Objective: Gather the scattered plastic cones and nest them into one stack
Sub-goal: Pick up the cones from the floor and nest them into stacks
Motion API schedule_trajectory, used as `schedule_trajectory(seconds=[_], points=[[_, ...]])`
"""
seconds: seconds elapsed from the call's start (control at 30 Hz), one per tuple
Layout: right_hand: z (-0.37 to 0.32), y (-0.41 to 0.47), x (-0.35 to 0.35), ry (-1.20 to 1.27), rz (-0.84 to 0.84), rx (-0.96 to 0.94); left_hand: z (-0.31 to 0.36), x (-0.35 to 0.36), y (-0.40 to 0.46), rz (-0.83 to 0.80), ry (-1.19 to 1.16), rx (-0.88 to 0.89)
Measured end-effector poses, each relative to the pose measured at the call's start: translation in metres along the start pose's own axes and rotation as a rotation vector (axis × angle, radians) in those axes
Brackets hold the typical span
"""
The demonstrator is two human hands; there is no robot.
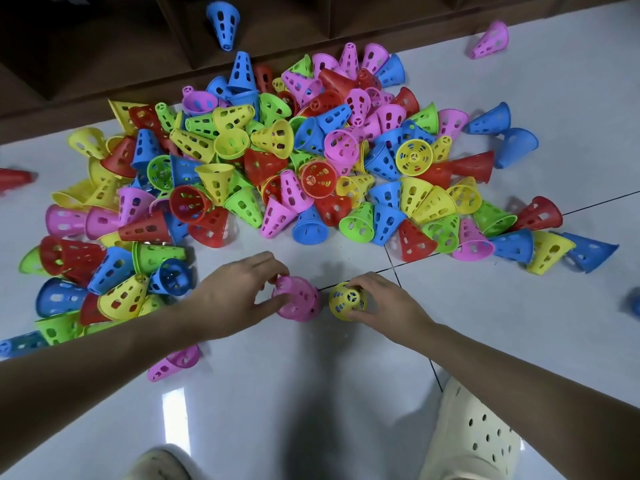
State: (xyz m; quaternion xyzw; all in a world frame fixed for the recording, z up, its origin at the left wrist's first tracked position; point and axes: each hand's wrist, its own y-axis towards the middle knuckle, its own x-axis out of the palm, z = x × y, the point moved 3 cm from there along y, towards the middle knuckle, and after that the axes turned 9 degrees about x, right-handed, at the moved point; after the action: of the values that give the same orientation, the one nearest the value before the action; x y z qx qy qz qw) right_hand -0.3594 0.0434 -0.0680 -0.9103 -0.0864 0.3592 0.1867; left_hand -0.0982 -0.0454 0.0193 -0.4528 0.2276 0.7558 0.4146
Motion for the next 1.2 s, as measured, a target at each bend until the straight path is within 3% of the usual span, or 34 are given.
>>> schedule_trajectory(seconds=[0.1, 0.27, 0.43, 0.53, 0.7, 0.8, 0.93, 1.2], points=[[0.0, -0.003, -0.001, 0.024, 0.012, 0.019, 0.002, 0.015, 0.004, -0.03, -0.008, -0.015], [0.004, 0.007, -0.024, 0.134, 0.259, -0.021, -0.007, 0.032, 0.015, -0.064, -0.024, -0.055], [0.014, 0.038, -0.056, -0.14, 0.439, -0.146, -0.016, 0.038, 0.024, -0.094, 0.028, -0.036], [0.021, 0.056, -0.07, -0.194, 0.489, -0.043, -0.02, 0.041, 0.026, -0.088, 0.044, -0.04], [0.023, 0.08, -0.084, -0.455, 0.277, 0.06, -0.028, 0.041, 0.028, -0.088, -0.004, -0.056], [0.02, 0.087, -0.091, -0.475, 0.224, 0.084, -0.033, 0.034, 0.028, -0.091, -0.091, -0.058], [0.017, 0.088, -0.089, -0.462, 0.199, 0.13, -0.057, 0.024, 0.036, 0.059, -0.058, -0.184], [0.009, 0.082, -0.069, -0.621, 0.118, -0.033, -0.103, 0.017, 0.049, 0.047, -0.093, -0.457]])
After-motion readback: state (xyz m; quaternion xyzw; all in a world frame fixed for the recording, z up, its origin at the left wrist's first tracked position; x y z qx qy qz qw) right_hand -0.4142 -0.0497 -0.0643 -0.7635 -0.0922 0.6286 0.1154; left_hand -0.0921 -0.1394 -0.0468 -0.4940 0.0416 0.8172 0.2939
